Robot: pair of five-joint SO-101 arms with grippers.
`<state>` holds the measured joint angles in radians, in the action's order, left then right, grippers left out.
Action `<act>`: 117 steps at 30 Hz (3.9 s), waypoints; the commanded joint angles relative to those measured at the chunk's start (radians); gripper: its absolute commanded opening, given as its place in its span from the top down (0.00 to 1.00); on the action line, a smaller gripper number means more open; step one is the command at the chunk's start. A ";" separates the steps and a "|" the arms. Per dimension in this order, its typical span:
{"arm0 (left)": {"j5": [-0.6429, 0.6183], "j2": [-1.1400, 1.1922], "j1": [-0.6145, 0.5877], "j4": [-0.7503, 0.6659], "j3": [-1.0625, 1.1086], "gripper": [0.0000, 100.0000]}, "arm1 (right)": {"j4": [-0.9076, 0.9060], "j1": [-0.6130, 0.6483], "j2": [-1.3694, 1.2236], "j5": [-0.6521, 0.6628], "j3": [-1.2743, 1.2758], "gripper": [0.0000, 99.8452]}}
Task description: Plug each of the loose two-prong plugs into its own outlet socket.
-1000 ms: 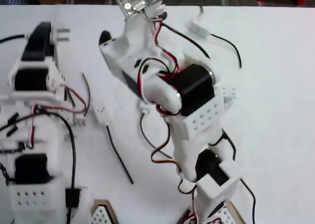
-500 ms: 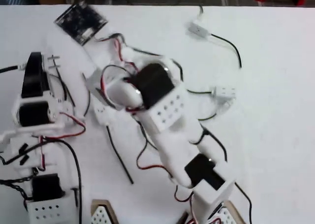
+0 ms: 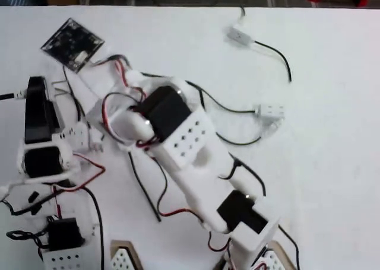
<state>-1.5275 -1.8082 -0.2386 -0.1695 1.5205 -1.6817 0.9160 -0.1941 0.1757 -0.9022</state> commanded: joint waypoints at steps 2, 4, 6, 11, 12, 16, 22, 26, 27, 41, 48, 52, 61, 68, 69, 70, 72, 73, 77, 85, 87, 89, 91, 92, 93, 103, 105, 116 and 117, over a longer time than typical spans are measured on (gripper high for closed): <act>-0.005 -0.010 -0.004 -0.018 0.005 0.97 | 0.015 0.028 0.041 0.002 -0.100 0.95; -0.003 -0.010 -0.005 -0.018 0.005 0.97 | 0.015 0.028 0.039 0.003 -0.098 0.95; -0.003 -0.010 -0.005 -0.025 0.015 0.97 | 0.019 0.028 0.039 0.006 -0.098 0.96; -0.002 -0.010 -0.005 -0.018 0.020 0.97 | 0.044 0.028 0.039 0.008 -0.106 0.98; -0.002 -0.010 -0.004 -0.017 0.021 0.97 | 0.059 0.028 0.045 0.008 -0.106 0.98; -0.002 -0.010 0.024 -0.023 0.038 0.97 | 0.108 0.028 0.045 0.008 -0.107 0.98; -0.002 -0.010 0.027 -0.025 0.038 0.97 | 0.154 0.031 0.038 0.000 -0.098 0.98; -0.002 -0.010 0.028 -0.025 0.035 0.97 | 0.182 0.033 0.038 0.000 -0.097 0.98; -0.002 -0.010 0.028 -0.025 0.035 0.97 | 0.194 0.033 0.033 0.000 -0.097 0.98; 0.026 -0.010 0.028 -0.026 0.034 0.97 | 0.329 0.010 -0.041 -0.098 -0.140 0.98; 0.029 -0.010 0.074 -0.026 0.034 0.97 | 0.363 0.005 -0.041 -0.098 -0.141 0.98; 0.054 -0.010 0.084 -0.026 0.035 0.97 | 0.366 -0.001 -0.041 -0.098 -0.141 0.98; 0.054 -0.010 0.147 -0.020 0.041 0.97 | 0.369 -0.018 -0.033 -0.097 -0.141 0.98; 0.054 -0.010 0.170 -0.018 0.043 0.97 | 0.366 -0.018 -0.031 -0.097 -0.141 0.98; 0.054 -0.010 0.171 -0.018 0.043 0.97 | 0.366 -0.018 -0.031 -0.095 -0.141 0.98; 0.054 -0.010 0.171 -0.018 0.043 0.97 | 0.366 -0.018 -0.031 -0.095 -0.141 0.98; 0.054 -0.010 0.171 -0.018 0.043 0.97 | 0.366 -0.018 -0.031 -0.095 -0.141 0.98; 0.054 -0.010 0.171 -0.018 0.043 0.97 | 0.366 -0.018 -0.031 -0.095 -0.141 0.98; 0.054 -0.010 0.193 -0.018 0.044 0.97 | 0.364 -0.013 -0.031 -0.028 -0.141 0.98; 0.055 -0.010 0.208 -0.025 0.063 0.97 | 0.357 0.001 -0.030 0.008 -0.141 0.98; 0.055 -0.010 0.209 -0.023 0.064 0.97 | 0.358 0.001 -0.030 0.008 -0.141 0.98; 0.055 -0.010 0.213 -0.020 0.064 0.97 | 0.358 0.001 -0.030 0.008 -0.141 0.98; 0.055 -0.010 0.214 -0.020 0.064 0.97 | 0.360 0.001 -0.030 0.008 -0.141 0.98; 0.055 -0.010 0.214 -0.020 0.066 0.97 | 0.360 0.001 -0.030 0.008 -0.141 0.98; 0.055 -0.010 0.214 -0.020 0.066 0.97 | 0.360 0.001 -0.030 0.008 -0.141 0.98; 0.144 -0.010 0.275 -0.018 0.069 0.97 | 0.348 0.007 -0.030 0.100 -0.141 0.98; 0.150 -0.010 0.280 -0.018 0.069 0.97 | 0.348 0.007 -0.030 0.101 -0.141 0.98; 0.152 -0.008 0.282 -0.018 0.075 0.97 | 0.349 0.001 -0.030 0.103 -0.141 0.98; 0.152 -0.008 0.282 -0.018 0.078 0.97 | 0.349 -0.001 -0.030 0.103 -0.143 0.98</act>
<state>-1.3848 -1.8220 -0.0207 -0.1849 1.5927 -1.3610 0.8945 -0.2386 0.2723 -1.0004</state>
